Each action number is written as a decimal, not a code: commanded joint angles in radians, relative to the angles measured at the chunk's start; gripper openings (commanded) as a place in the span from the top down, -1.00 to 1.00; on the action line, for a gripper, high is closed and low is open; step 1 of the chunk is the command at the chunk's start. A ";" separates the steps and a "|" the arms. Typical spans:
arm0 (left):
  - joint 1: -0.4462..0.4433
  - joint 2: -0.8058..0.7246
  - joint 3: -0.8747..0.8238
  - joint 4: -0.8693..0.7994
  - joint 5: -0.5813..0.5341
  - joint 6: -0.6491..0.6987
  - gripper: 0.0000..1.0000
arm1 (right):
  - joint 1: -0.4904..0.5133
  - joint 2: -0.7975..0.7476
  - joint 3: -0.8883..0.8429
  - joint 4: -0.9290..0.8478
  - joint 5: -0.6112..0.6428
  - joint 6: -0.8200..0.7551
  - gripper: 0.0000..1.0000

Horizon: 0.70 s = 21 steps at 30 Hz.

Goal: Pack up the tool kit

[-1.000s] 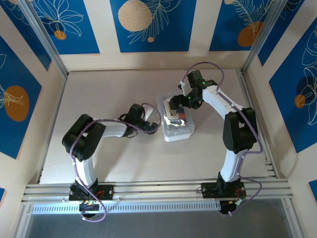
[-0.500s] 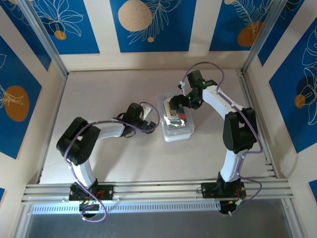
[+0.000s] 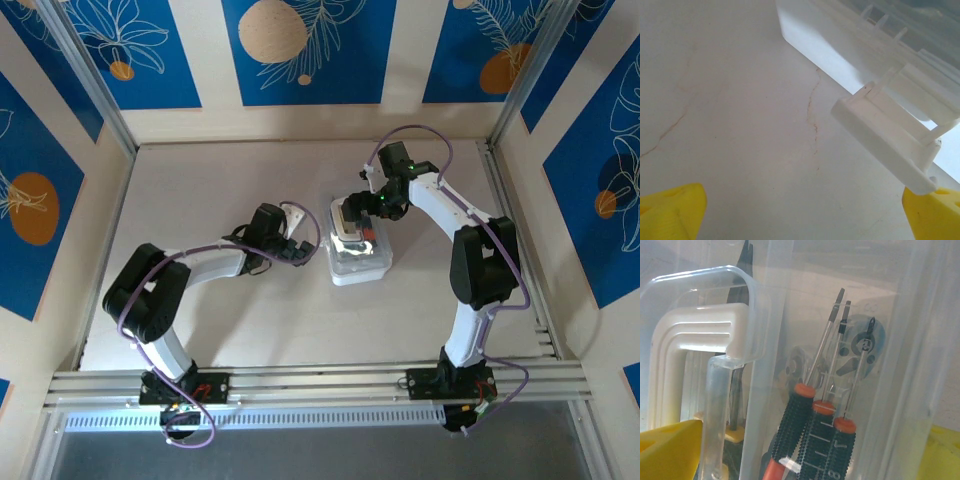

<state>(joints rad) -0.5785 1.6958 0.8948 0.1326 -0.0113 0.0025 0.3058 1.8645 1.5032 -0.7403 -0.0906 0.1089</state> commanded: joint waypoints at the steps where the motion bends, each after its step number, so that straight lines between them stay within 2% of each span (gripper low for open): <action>1: 0.011 -0.031 0.025 0.001 -0.031 0.012 -0.99 | 0.036 0.016 -0.036 -0.050 -0.121 0.008 -0.97; 21: 0.013 0.003 0.089 -0.022 0.001 0.004 -0.99 | 0.037 0.013 -0.035 -0.049 -0.125 0.007 -0.97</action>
<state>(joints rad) -0.5777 1.6917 0.9516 0.0906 -0.0090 0.0090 0.3058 1.8645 1.5032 -0.7403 -0.0910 0.1089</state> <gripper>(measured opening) 0.996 0.985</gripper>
